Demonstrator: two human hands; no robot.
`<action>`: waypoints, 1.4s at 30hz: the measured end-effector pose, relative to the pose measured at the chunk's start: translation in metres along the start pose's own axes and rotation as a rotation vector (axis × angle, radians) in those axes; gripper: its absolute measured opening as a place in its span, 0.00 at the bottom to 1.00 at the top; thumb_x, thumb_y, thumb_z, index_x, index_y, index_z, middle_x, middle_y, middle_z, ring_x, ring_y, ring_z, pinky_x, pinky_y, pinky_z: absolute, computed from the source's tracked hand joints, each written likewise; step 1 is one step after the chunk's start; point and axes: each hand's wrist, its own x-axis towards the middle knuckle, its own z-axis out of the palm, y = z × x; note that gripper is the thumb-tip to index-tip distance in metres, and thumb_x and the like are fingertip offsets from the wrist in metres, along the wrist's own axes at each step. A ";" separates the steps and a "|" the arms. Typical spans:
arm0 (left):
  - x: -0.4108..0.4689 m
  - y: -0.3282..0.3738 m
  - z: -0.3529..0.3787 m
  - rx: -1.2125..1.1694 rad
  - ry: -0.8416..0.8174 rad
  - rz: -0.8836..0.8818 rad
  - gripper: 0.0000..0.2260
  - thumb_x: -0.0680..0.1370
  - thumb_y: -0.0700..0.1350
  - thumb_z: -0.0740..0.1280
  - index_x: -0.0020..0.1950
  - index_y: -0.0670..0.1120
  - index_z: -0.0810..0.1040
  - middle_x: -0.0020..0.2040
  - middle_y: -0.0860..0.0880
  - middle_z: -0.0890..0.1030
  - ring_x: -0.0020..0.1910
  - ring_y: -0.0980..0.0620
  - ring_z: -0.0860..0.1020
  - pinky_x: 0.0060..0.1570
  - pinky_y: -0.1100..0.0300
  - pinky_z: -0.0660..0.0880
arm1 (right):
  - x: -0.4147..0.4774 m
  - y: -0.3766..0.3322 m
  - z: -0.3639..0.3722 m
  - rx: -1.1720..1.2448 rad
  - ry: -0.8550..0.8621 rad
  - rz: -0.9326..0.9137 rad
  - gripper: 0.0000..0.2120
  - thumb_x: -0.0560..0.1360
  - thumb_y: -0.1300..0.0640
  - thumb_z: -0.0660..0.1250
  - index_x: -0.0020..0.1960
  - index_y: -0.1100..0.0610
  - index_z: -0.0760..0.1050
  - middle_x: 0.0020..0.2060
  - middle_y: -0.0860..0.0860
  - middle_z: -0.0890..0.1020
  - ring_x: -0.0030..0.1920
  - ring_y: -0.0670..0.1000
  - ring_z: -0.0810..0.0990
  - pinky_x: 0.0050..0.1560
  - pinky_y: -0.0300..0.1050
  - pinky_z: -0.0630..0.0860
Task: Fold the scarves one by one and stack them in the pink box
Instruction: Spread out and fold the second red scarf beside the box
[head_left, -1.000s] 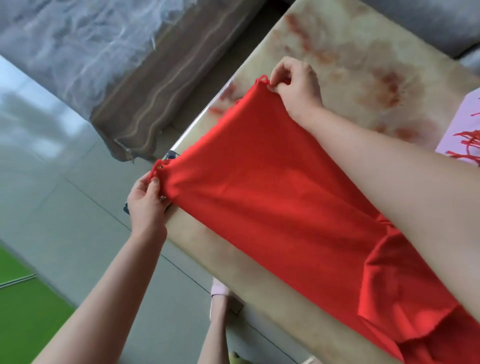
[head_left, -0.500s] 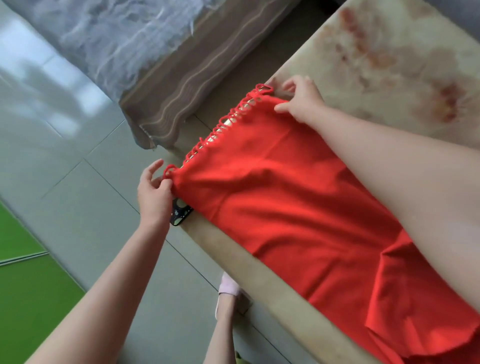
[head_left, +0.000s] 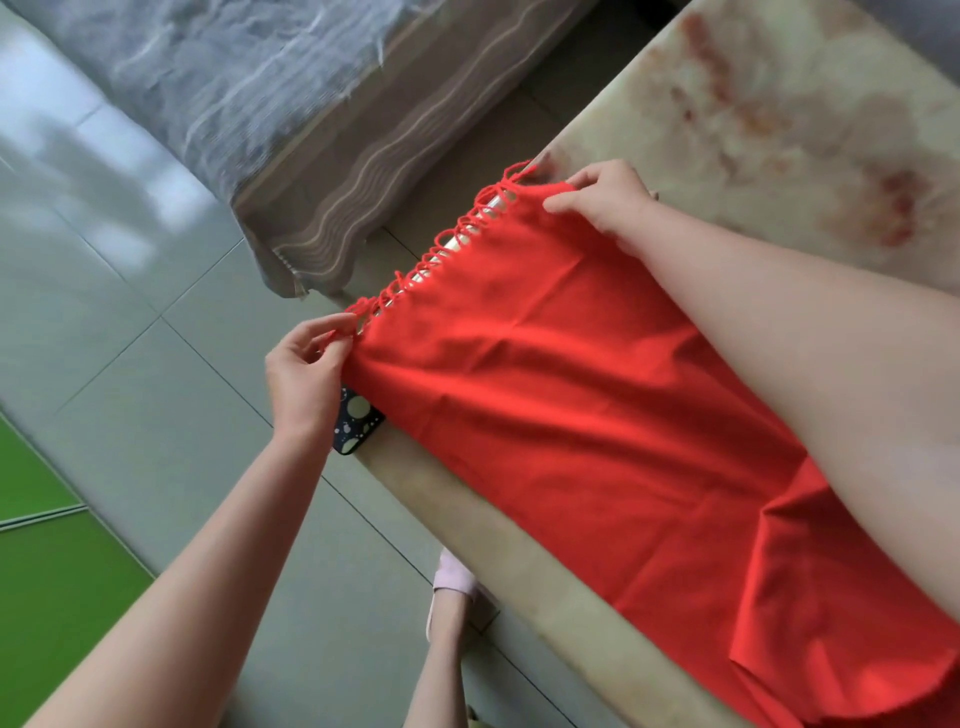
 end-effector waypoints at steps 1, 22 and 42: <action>0.000 0.000 -0.001 0.009 -0.003 0.010 0.11 0.75 0.34 0.66 0.45 0.51 0.81 0.44 0.52 0.82 0.43 0.59 0.78 0.45 0.69 0.73 | 0.001 -0.002 0.003 0.042 0.003 -0.007 0.14 0.57 0.39 0.74 0.34 0.47 0.79 0.38 0.48 0.80 0.57 0.54 0.76 0.68 0.47 0.62; -0.004 -0.008 0.006 0.536 0.206 0.059 0.15 0.75 0.44 0.68 0.62 0.51 0.77 0.67 0.44 0.67 0.68 0.47 0.63 0.68 0.60 0.56 | 0.002 0.002 0.008 -0.272 0.202 -0.129 0.24 0.74 0.48 0.68 0.69 0.48 0.69 0.66 0.51 0.71 0.68 0.55 0.63 0.66 0.44 0.58; -0.078 -0.059 0.072 1.281 -0.545 0.661 0.35 0.74 0.69 0.48 0.77 0.56 0.48 0.78 0.48 0.46 0.77 0.47 0.44 0.69 0.36 0.48 | -0.018 0.075 -0.027 -0.314 0.338 -0.106 0.08 0.73 0.52 0.69 0.49 0.55 0.78 0.51 0.56 0.81 0.62 0.55 0.71 0.62 0.45 0.63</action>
